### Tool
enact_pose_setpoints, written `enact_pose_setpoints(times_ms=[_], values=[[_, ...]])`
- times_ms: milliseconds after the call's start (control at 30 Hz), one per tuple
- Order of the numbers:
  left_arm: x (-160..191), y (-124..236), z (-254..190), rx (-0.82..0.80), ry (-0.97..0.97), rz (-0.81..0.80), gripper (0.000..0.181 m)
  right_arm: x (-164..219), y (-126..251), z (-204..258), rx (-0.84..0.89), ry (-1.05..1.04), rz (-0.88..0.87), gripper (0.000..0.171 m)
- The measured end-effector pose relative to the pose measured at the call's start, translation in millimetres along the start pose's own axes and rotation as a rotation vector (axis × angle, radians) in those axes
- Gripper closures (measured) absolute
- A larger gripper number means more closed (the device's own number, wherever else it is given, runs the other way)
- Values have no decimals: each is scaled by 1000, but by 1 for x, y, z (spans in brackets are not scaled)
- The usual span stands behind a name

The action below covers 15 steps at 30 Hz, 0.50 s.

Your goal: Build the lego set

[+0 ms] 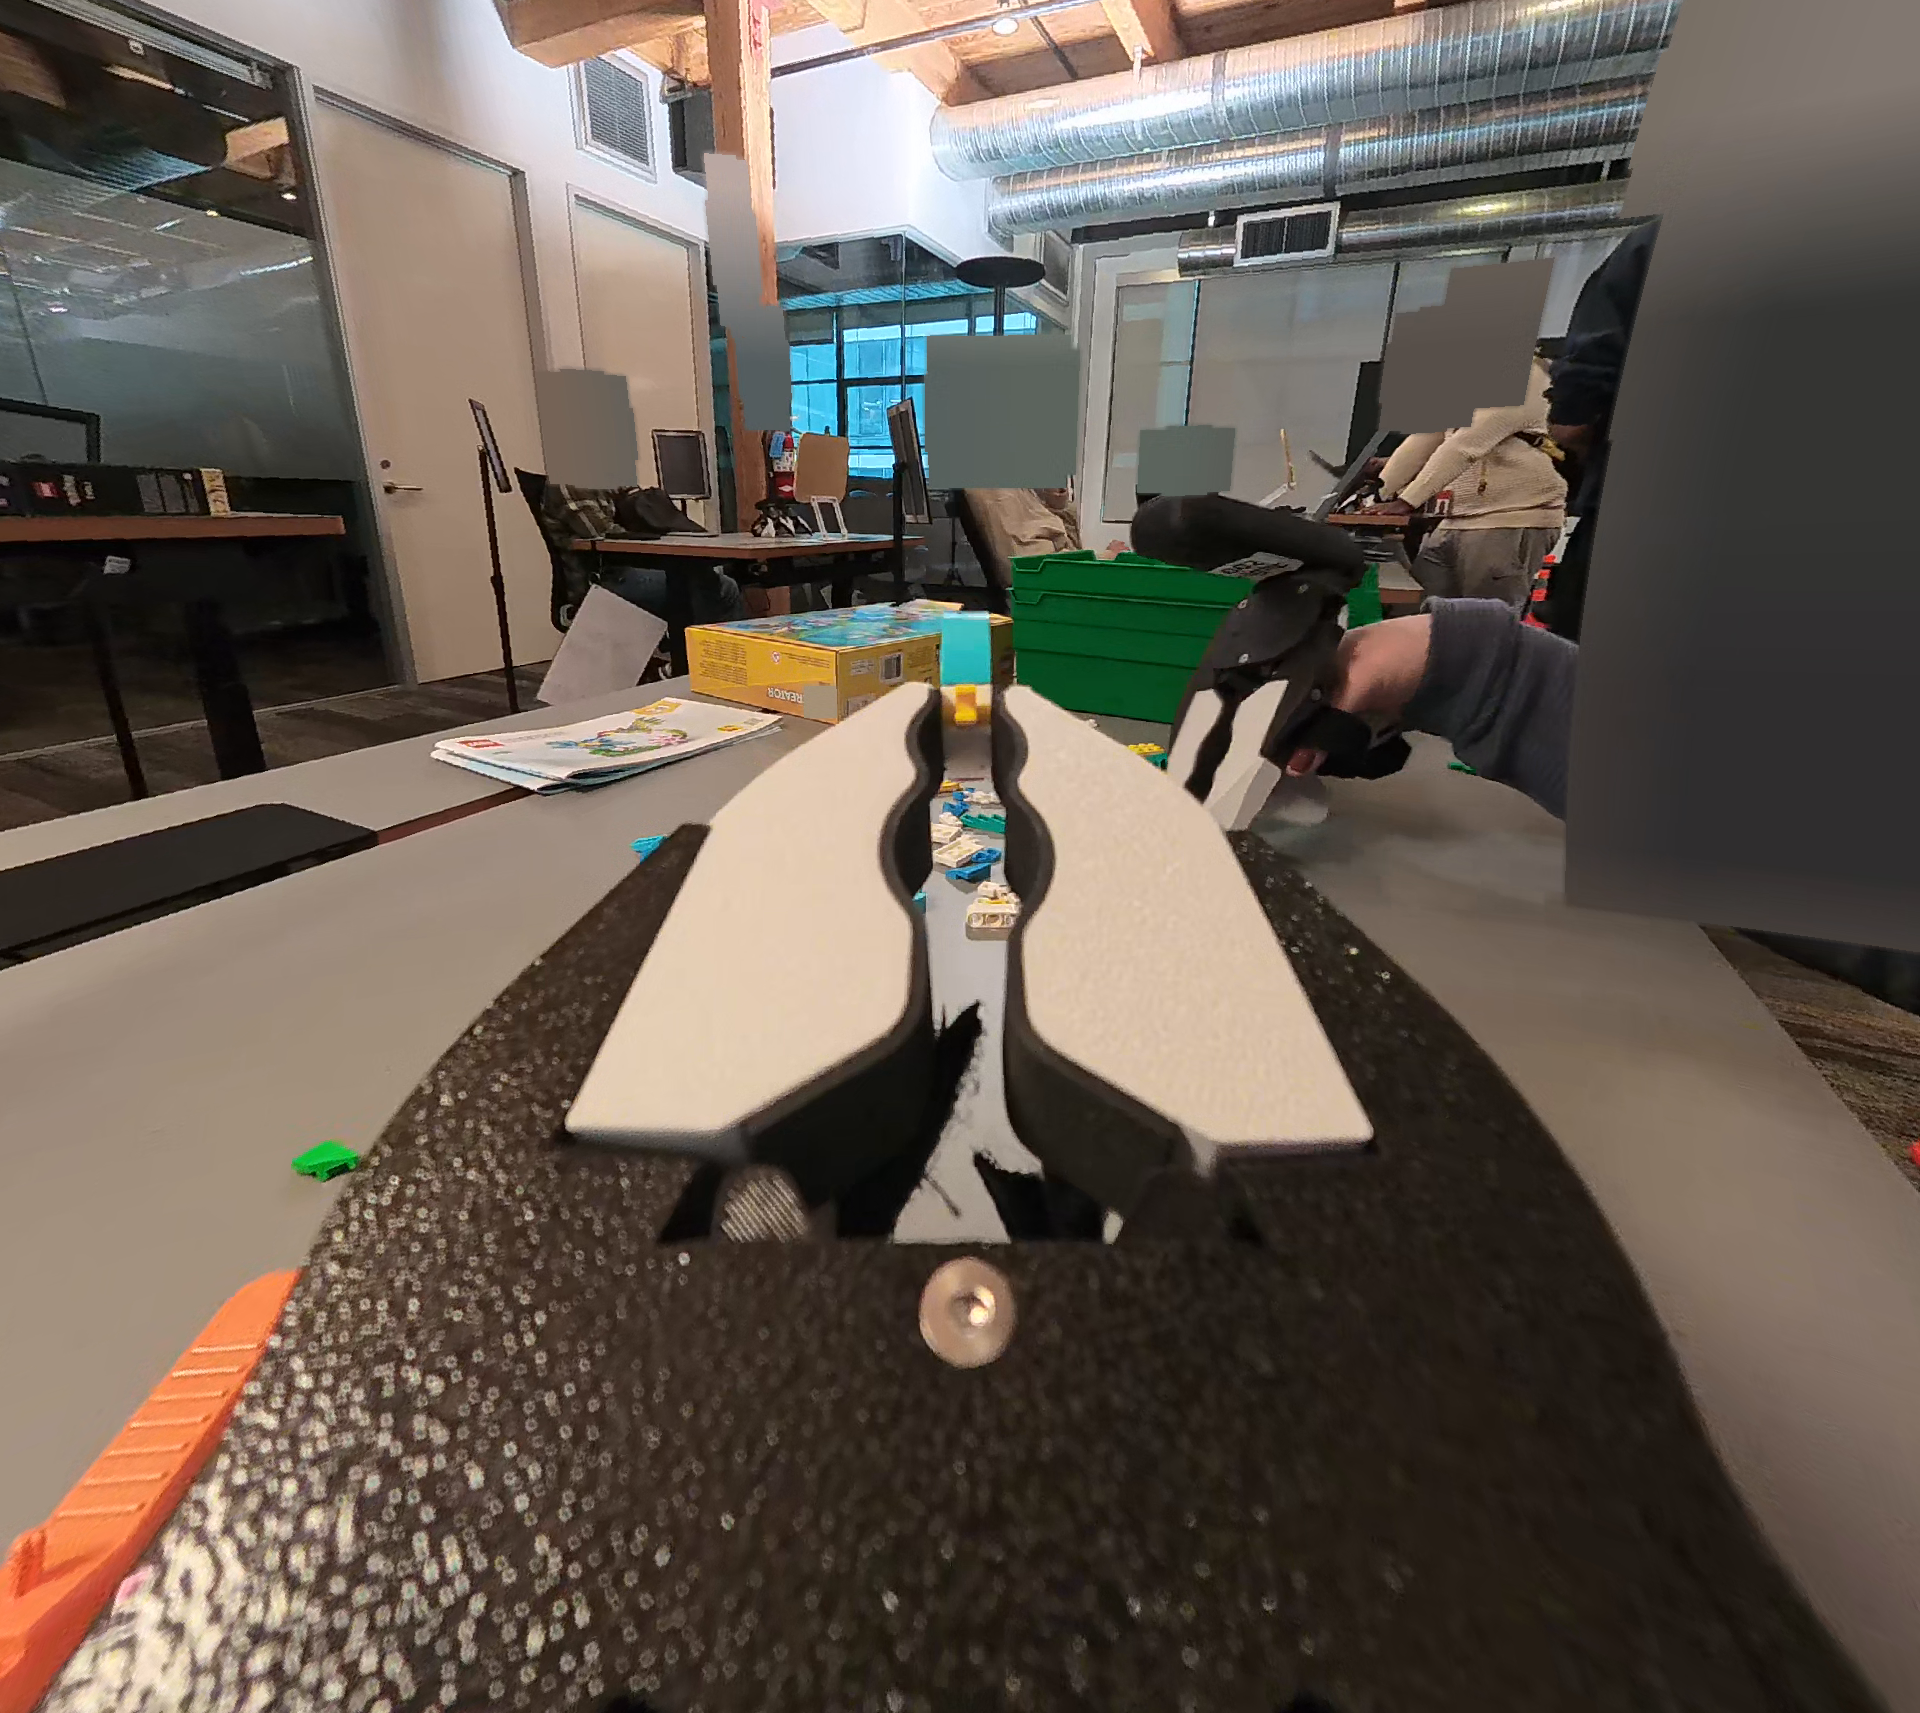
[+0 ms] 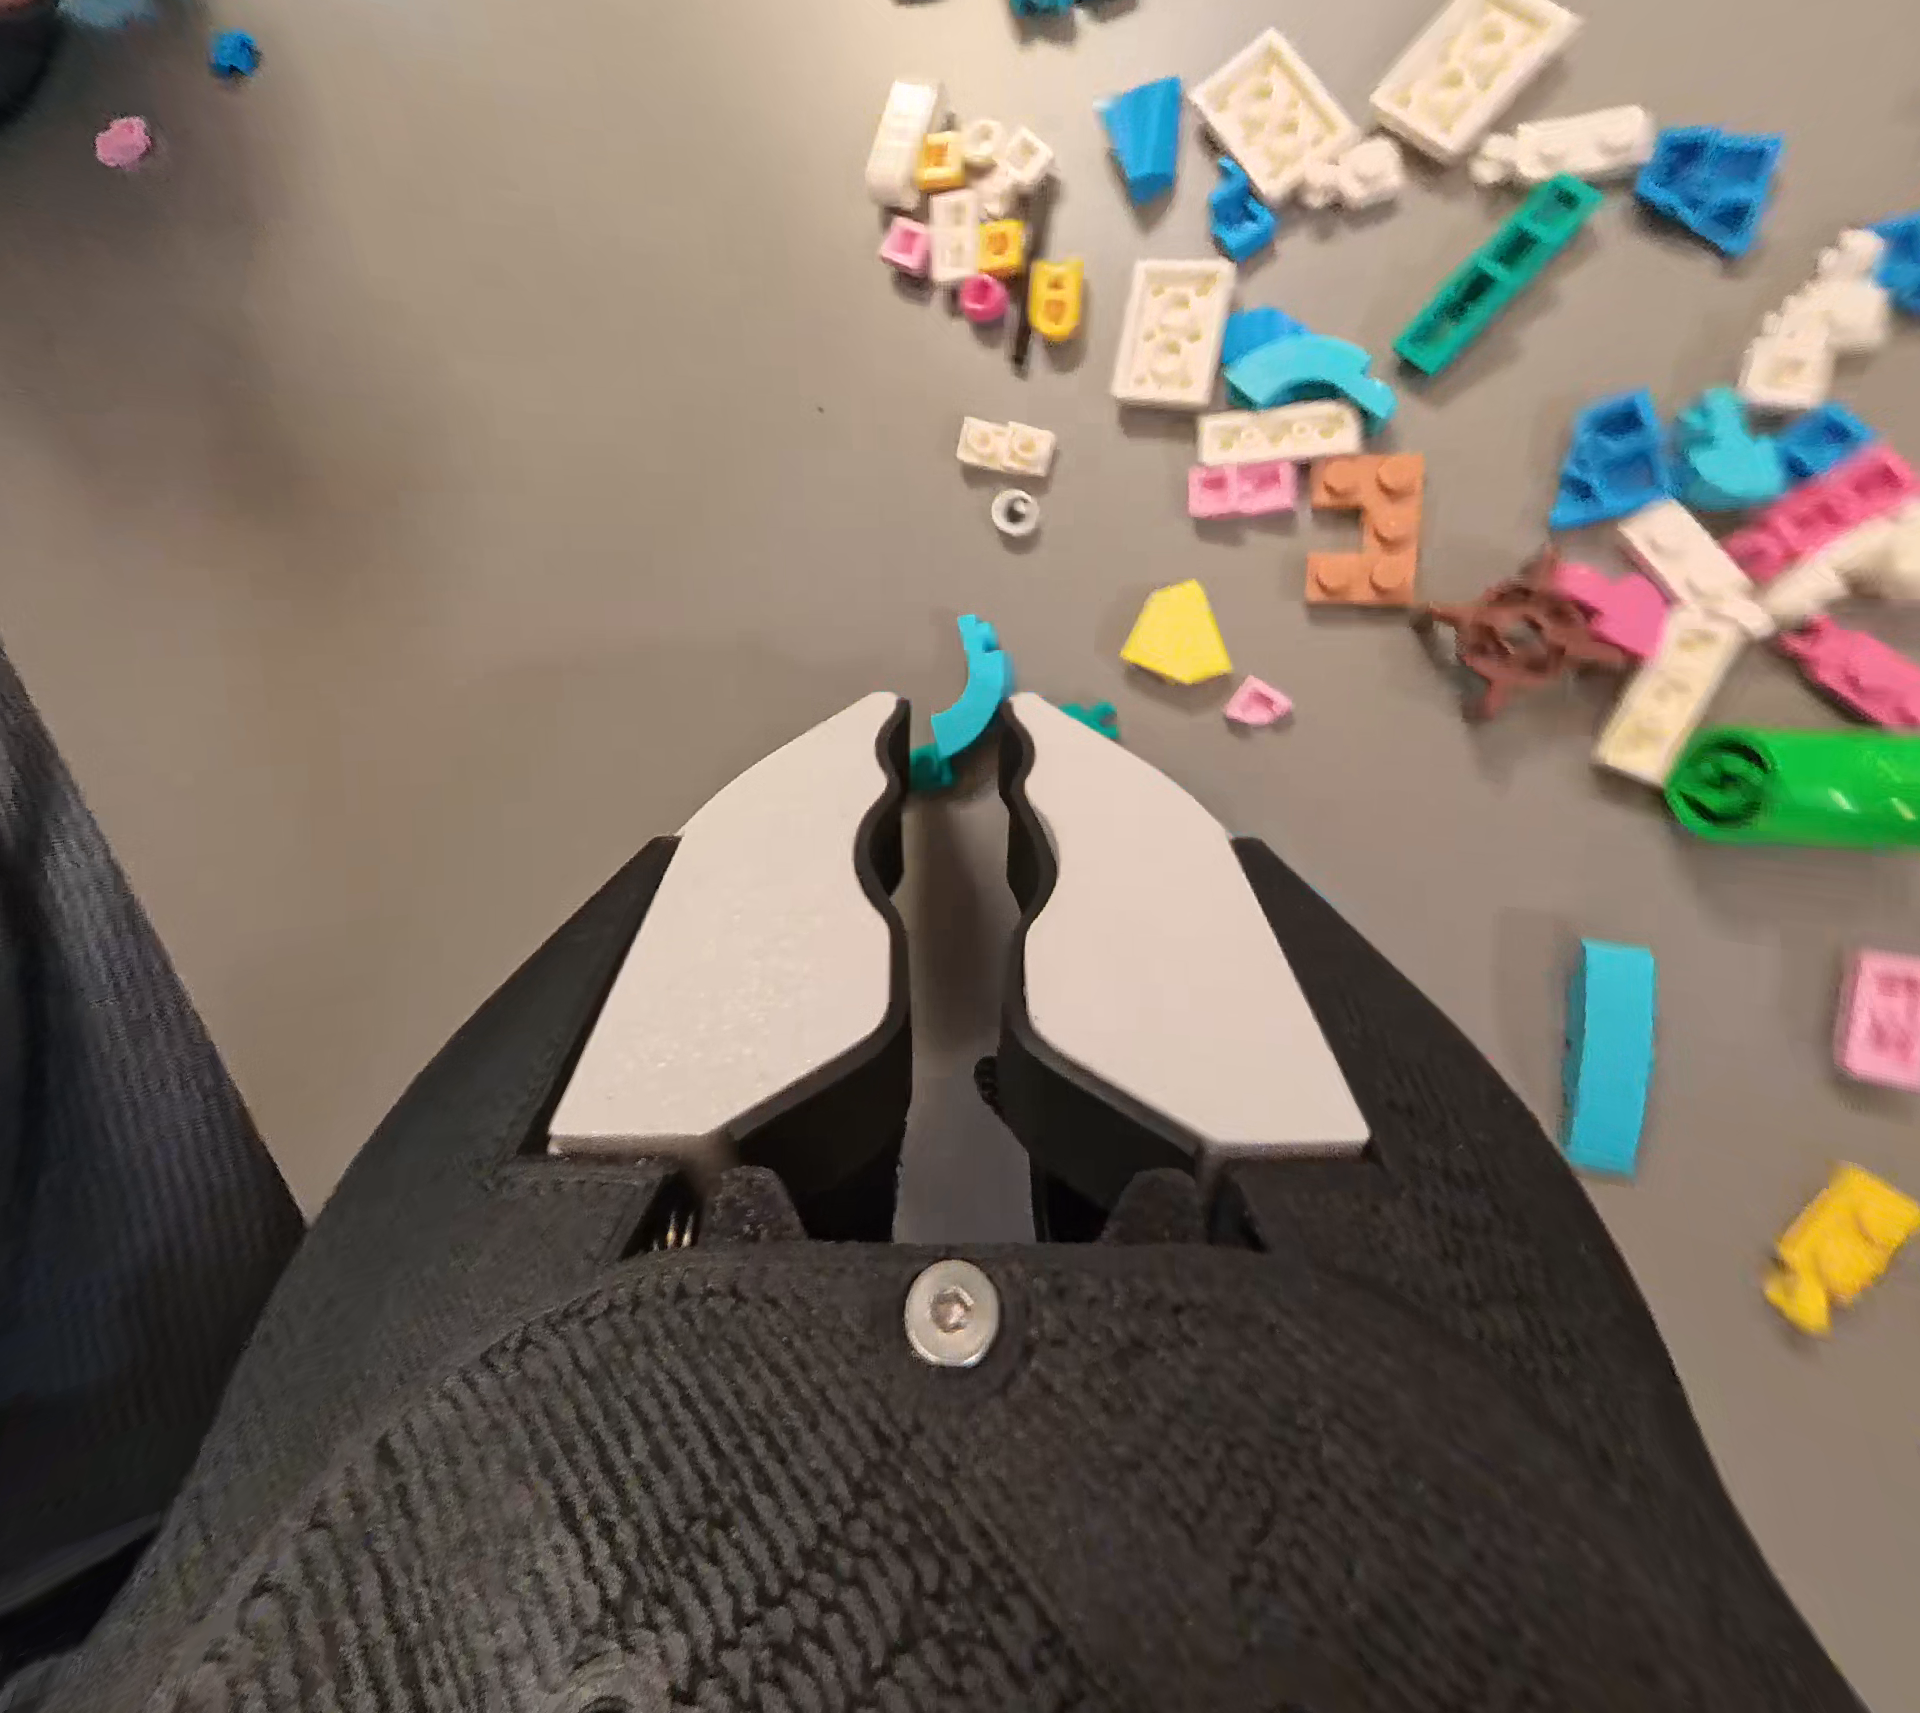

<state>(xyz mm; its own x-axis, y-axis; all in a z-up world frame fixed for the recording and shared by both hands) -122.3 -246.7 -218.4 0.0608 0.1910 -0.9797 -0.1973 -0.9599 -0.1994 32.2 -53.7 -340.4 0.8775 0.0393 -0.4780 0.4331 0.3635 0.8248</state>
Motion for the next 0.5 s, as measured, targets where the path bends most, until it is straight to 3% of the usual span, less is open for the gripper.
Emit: enact_pose_setpoints(times_ms=[167,300,400,500], values=[[0,0,0,4,4,1,173,-9,2,-2,-4,33,-20,158],[1,-1,-1,12,13,5,173,-1,-5,0,19,113,72,155],[1,-1,0,12,28,2,173,-4,-9,3,35,158,101,165],[-2,-1,2,6,74,-19,173,-28,-10,13,73,237,36,165]])
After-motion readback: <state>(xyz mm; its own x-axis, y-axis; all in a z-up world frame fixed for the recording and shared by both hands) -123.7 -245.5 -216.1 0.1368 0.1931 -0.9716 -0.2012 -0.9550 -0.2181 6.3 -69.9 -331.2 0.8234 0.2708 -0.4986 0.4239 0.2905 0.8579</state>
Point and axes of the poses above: each gripper's, where its closed fingertips meet, y back along the fingers, x out of its underside, z = x × y across the jaws, the point moved 1 cm from there along y, back along the fingers, and after that the axes turned 5 degrees about z, right-handed, at the moved point
